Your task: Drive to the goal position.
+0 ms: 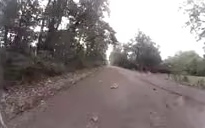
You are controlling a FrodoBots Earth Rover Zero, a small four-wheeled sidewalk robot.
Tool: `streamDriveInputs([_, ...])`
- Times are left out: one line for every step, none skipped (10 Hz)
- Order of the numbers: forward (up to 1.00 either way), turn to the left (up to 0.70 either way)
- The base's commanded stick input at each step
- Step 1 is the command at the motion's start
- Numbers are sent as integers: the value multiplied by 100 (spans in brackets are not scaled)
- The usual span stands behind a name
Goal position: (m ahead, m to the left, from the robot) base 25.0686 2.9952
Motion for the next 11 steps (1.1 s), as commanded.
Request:
streamDriveInputs([70, -30])
streamDriveInputs([70, -29])
streamDriveInputs([70, -26])
streamDriveInputs([70, -13])
streamDriveInputs([70, -1])
streamDriveInputs([70, 0])
streamDriveInputs([70, 0])
streamDriveInputs([70, 0])
streamDriveInputs([70, 0])
streamDriveInputs([70, 0])
streamDriveInputs([70, 0])
